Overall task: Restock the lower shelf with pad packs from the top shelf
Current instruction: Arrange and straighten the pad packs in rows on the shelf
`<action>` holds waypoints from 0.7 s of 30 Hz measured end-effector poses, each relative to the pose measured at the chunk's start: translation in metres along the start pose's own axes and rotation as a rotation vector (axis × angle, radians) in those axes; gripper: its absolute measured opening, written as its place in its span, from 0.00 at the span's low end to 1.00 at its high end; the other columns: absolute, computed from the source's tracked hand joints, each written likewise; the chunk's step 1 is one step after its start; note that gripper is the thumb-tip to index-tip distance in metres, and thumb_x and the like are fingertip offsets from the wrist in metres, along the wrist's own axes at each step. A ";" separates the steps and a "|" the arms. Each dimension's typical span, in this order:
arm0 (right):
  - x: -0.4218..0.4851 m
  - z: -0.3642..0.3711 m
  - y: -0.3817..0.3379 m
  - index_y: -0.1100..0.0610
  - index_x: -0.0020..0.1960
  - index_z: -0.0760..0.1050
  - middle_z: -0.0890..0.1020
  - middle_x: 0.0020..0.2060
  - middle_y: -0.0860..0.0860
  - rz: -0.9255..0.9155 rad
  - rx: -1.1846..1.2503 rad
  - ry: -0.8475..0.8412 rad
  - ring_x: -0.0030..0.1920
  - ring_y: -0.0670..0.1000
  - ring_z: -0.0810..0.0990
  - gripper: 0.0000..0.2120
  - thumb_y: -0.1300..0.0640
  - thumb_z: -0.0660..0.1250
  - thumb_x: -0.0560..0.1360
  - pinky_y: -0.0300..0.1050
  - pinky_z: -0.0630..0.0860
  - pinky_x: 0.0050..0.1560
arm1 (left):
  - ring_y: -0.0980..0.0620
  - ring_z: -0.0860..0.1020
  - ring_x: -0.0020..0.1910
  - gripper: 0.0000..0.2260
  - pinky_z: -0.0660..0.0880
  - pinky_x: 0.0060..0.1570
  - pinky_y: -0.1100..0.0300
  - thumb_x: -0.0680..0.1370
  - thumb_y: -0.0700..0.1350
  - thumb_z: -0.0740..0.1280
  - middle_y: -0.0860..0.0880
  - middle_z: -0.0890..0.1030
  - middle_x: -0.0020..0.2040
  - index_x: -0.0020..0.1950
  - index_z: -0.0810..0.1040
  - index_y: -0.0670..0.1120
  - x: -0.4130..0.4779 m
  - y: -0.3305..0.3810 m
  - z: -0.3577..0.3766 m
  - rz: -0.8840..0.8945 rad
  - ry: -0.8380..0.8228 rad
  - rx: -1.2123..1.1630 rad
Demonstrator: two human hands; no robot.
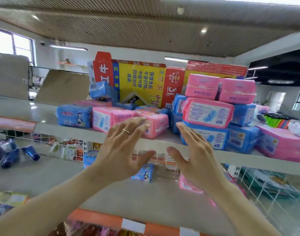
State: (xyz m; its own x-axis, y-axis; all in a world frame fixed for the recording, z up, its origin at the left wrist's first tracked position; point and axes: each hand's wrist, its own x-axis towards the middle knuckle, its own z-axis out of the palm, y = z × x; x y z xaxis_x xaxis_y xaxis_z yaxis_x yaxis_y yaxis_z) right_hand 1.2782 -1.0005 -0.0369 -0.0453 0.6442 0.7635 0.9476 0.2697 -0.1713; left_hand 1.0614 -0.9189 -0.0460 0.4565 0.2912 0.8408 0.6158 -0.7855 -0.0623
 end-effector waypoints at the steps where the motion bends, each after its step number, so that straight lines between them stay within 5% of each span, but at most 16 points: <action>1: 0.009 0.003 -0.003 0.54 0.78 0.62 0.70 0.73 0.46 -0.004 0.012 0.003 0.74 0.49 0.67 0.36 0.35 0.58 0.76 0.51 0.65 0.72 | 0.47 0.69 0.72 0.28 0.65 0.69 0.47 0.77 0.63 0.63 0.48 0.71 0.73 0.69 0.74 0.45 0.003 -0.010 -0.001 -0.003 0.007 0.006; 5: 0.046 0.020 -0.016 0.53 0.76 0.65 0.74 0.70 0.45 0.004 0.057 0.020 0.70 0.47 0.70 0.32 0.43 0.67 0.77 0.49 0.68 0.70 | 0.46 0.70 0.71 0.29 0.66 0.67 0.47 0.77 0.65 0.60 0.49 0.71 0.74 0.69 0.74 0.46 0.017 -0.055 -0.007 -0.036 0.042 0.022; 21: 0.188 0.127 -0.056 0.51 0.78 0.63 0.69 0.74 0.45 -0.061 -0.037 -0.056 0.74 0.46 0.65 0.31 0.42 0.64 0.78 0.44 0.60 0.72 | 0.49 0.69 0.70 0.27 0.67 0.67 0.47 0.75 0.64 0.60 0.53 0.70 0.73 0.69 0.73 0.51 0.051 -0.266 -0.009 -0.325 -0.002 0.044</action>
State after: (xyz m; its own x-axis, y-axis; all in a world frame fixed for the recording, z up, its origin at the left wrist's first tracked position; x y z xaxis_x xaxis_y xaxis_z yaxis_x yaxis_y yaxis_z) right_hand 1.1761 -0.8041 0.0369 -0.1203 0.6664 0.7358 0.9534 0.2842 -0.1016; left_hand 0.9151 -0.7003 0.0189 0.2328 0.5241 0.8192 0.7568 -0.6267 0.1859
